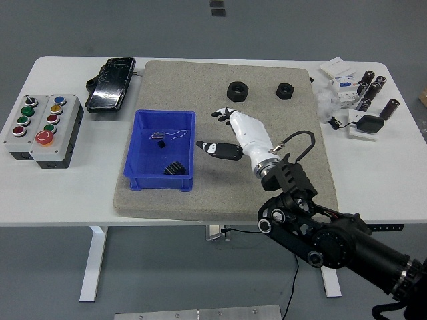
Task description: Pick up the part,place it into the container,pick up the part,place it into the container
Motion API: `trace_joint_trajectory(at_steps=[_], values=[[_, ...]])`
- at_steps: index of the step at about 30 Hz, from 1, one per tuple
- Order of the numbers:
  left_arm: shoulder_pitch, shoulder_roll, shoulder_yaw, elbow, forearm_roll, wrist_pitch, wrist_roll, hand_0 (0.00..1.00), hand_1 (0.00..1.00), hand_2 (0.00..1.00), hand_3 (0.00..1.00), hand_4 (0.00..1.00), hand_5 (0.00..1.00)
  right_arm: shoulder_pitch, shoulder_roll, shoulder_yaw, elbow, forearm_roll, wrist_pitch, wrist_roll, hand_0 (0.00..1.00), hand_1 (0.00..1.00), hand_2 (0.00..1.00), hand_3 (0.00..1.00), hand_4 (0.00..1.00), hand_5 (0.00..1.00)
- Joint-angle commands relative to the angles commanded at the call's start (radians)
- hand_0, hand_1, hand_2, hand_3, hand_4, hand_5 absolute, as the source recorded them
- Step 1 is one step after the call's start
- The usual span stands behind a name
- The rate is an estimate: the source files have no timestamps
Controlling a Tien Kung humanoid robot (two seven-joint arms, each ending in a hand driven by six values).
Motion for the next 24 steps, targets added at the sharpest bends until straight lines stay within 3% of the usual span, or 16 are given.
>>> trace_joint_trajectory(at_steps=[4,7,13,23,24], values=[[0.002,-0.001,0.002,0.000,-0.004,0.001,0.000,0.667,0.631,0.548,0.599,0.706,0.357,-0.034,-0.054,0.055,-0.017,-0.022,0.017,-0.017,0.627,0.697,0.736,0.774,0.890,0.409],[0.002,-0.003,0.004,0.000,-0.006,0.001,-0.001,0.667,0.632,0.548,0.599,0.706,0.358,-0.053,-0.066,0.056,-0.041,-0.047,0.029,-0.026,0.626,0.693,0.731,0.770,0.883,0.404],[-0.002,-0.002,0.006,0.000,-0.008,0.001,-0.004,0.667,0.631,0.548,0.599,0.706,0.357,-0.060,-0.054,0.025,-0.094,-0.049,0.039,-0.024,0.597,0.689,0.729,0.768,0.868,0.388],[-0.002,-0.003,0.005,0.000,-0.002,-0.001,-0.002,0.667,0.631,0.548,0.599,0.706,0.355,-0.009,-0.021,-0.019,-0.189,-0.024,0.040,-0.007,0.589,0.680,0.719,0.764,0.859,0.380],[-0.002,-0.003,0.004,0.000,-0.002,-0.001,-0.001,0.666,0.631,0.548,0.599,0.706,0.353,-0.006,-0.019,-0.021,-0.194,-0.024,0.039,-0.006,0.540,0.627,0.630,0.680,0.530,0.230]])
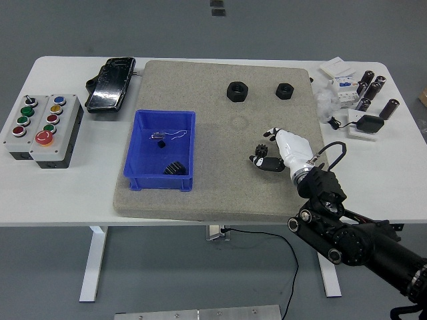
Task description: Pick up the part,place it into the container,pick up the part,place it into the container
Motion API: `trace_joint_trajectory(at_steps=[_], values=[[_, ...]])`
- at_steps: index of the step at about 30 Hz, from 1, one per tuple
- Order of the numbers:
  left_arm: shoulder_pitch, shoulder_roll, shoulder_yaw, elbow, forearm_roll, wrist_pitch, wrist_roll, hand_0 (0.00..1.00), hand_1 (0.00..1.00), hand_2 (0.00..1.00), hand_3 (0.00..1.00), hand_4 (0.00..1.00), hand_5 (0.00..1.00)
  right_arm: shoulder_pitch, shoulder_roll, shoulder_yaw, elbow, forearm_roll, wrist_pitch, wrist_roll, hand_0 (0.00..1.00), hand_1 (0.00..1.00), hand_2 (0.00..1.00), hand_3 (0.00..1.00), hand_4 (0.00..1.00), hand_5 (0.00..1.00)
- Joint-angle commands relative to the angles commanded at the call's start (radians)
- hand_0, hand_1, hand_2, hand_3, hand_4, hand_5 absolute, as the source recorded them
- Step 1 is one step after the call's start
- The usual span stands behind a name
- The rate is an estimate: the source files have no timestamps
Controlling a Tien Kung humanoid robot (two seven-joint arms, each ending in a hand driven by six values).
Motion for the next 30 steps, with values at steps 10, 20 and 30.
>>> trace_joint_trajectory(at_steps=[10,20,30], values=[[0.000,-0.001,0.002,0.000,0.000,-0.001,-0.001,0.666,0.631,0.548,0.600,0.705,0.352,0.014,0.019,-0.023,-0.055,-0.030,-0.001,0.004,0.524,0.604,0.587,0.652,0.547,0.086],[-0.001,0.001,0.004,0.000,-0.002,-0.001,-0.002,0.666,0.631,0.549,0.600,0.705,0.351,0.014,0.021,-0.035,-0.057,-0.030,-0.033,0.024,0.563,0.611,0.543,0.585,0.484,0.002],[-0.001,0.000,0.004,0.000,-0.002,-0.001,-0.002,0.666,0.631,0.549,0.601,0.705,0.352,0.025,0.018,-0.036,-0.005,-0.033,-0.052,0.026,0.566,0.610,0.544,0.568,0.503,0.002]])
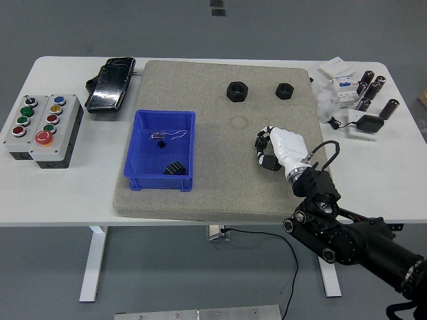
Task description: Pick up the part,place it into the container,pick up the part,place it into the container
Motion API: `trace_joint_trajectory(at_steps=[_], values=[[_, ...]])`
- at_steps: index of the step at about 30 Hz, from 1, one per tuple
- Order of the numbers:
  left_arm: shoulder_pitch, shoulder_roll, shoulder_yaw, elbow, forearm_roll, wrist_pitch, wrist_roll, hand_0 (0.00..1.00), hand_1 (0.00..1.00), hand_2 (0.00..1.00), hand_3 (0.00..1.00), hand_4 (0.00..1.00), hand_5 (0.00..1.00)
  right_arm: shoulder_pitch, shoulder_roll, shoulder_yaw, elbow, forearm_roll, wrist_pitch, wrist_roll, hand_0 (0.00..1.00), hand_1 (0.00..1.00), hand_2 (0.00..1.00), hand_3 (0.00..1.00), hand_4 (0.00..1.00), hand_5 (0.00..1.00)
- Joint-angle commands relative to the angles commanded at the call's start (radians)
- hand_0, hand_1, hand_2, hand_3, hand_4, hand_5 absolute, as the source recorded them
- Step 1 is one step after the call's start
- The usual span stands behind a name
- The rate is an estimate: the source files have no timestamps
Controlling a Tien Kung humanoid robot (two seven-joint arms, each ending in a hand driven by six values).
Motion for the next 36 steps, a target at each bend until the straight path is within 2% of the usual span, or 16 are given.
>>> trace_joint_trajectory(at_steps=[4,9,14,17,18,23,24,29,30,35,36], values=[[0.001,0.001,-0.001,0.000,0.002,0.000,0.001,0.666,0.631,0.549,0.601,0.705,0.352,0.023,0.017,-0.019,0.075,-0.006,-0.015,-0.005,0.566,0.610,0.544,0.568,0.503,0.002],[-0.001,0.001,-0.003,0.000,0.005,-0.001,0.001,0.666,0.631,0.549,0.601,0.705,0.354,0.041,0.066,-0.078,0.163,-0.013,-0.037,-0.007,0.564,0.607,0.534,0.556,0.502,0.002],[-0.002,0.002,-0.006,0.000,0.010,-0.002,0.003,0.666,0.631,0.548,0.600,0.705,0.356,0.044,0.107,-0.143,0.224,0.058,-0.043,0.015,0.564,0.616,0.547,0.559,0.502,0.002],[-0.001,0.004,-0.006,0.000,0.010,-0.001,0.005,0.666,0.631,0.548,0.600,0.705,0.356,0.040,0.117,-0.176,0.232,0.100,-0.041,0.042,0.564,0.616,0.547,0.559,0.502,0.002],[0.000,0.004,-0.007,0.000,0.010,-0.001,0.005,0.666,0.631,0.549,0.600,0.704,0.358,0.039,0.118,-0.184,0.232,0.112,-0.040,0.051,0.645,0.668,0.657,0.602,0.483,0.002],[0.001,0.005,-0.008,0.000,0.013,-0.001,0.007,0.666,0.631,0.549,0.600,0.704,0.358,0.042,0.120,-0.215,0.226,0.141,-0.011,0.072,0.645,0.668,0.657,0.602,0.483,0.002],[0.001,0.005,-0.009,0.000,0.013,-0.001,0.007,0.666,0.631,0.548,0.601,0.703,0.359,0.043,0.120,-0.220,0.224,0.139,-0.001,0.067,0.710,0.769,0.781,0.708,0.472,0.162],[-0.001,0.004,-0.008,0.000,0.013,-0.002,0.005,0.666,0.631,0.548,0.601,0.703,0.359,0.044,0.120,-0.227,0.218,0.129,0.023,0.050,0.710,0.769,0.781,0.708,0.472,0.162],[-0.001,0.003,-0.008,0.000,0.014,-0.002,0.005,0.666,0.631,0.548,0.600,0.703,0.359,0.044,0.120,-0.227,0.218,0.126,0.025,0.047,0.728,0.796,0.806,0.748,0.579,0.180],[0.000,0.004,-0.009,0.000,0.016,-0.003,0.005,0.666,0.631,0.548,0.600,0.703,0.359,0.042,0.119,-0.218,0.219,0.111,0.030,0.040,0.728,0.796,0.806,0.748,0.579,0.180],[-0.001,0.004,-0.008,0.000,0.015,-0.003,0.005,0.667,0.631,0.548,0.601,0.701,0.358,0.041,0.119,-0.216,0.220,0.108,0.031,0.039,0.721,0.793,0.801,0.762,0.631,0.188]])
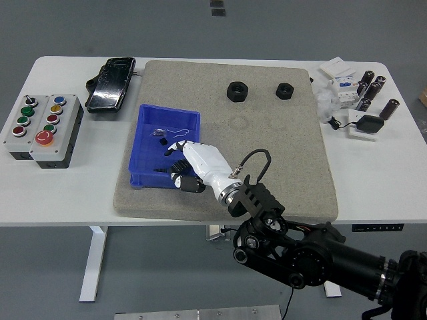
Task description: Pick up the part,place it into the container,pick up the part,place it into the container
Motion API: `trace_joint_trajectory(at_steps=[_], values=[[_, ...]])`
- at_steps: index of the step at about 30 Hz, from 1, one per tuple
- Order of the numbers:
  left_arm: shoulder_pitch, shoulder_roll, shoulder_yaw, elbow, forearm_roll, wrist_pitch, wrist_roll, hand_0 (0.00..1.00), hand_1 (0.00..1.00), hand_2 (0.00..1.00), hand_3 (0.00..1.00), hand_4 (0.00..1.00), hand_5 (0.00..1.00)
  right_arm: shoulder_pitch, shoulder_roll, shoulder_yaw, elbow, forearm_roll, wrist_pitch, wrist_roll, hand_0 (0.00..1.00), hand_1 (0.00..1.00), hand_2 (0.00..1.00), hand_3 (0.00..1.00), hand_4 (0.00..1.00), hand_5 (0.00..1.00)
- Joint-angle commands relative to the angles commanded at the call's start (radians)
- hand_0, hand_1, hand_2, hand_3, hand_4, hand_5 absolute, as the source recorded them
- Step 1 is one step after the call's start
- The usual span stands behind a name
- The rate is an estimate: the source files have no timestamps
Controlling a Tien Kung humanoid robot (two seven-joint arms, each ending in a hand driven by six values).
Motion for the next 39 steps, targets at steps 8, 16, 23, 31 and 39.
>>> trace_joint_trajectory(at_steps=[8,16,23,31,39], values=[[0.000,-0.002,0.000,0.000,0.000,0.000,0.000,0.667,0.633,0.548,0.601,0.698,0.357,-0.006,-0.001,0.019,0.015,-0.015,-0.027,0.014,0.713,0.782,0.784,0.742,0.654,0.223],[0.000,-0.002,-0.001,0.000,0.000,0.000,-0.001,0.667,0.632,0.548,0.601,0.697,0.356,-0.022,-0.004,0.066,0.035,0.075,-0.076,0.087,0.693,0.751,0.750,0.712,0.660,0.231],[0.001,-0.005,-0.001,0.000,0.000,0.000,-0.003,0.668,0.633,0.548,0.601,0.696,0.355,-0.090,-0.043,0.216,0.031,0.172,-0.120,0.176,0.669,0.728,0.737,0.703,0.658,0.231],[0.005,-0.008,0.005,0.000,-0.009,0.002,-0.004,0.668,0.633,0.548,0.602,0.694,0.355,-0.231,-0.106,0.435,0.099,0.382,-0.201,0.383,0.641,0.672,0.679,0.669,0.638,0.216],[0.006,-0.009,0.015,0.000,-0.022,0.004,-0.009,0.668,0.633,0.548,0.602,0.694,0.355,-0.394,-0.173,0.650,0.201,0.573,-0.150,0.551,0.636,0.673,0.681,0.671,0.645,0.206]])
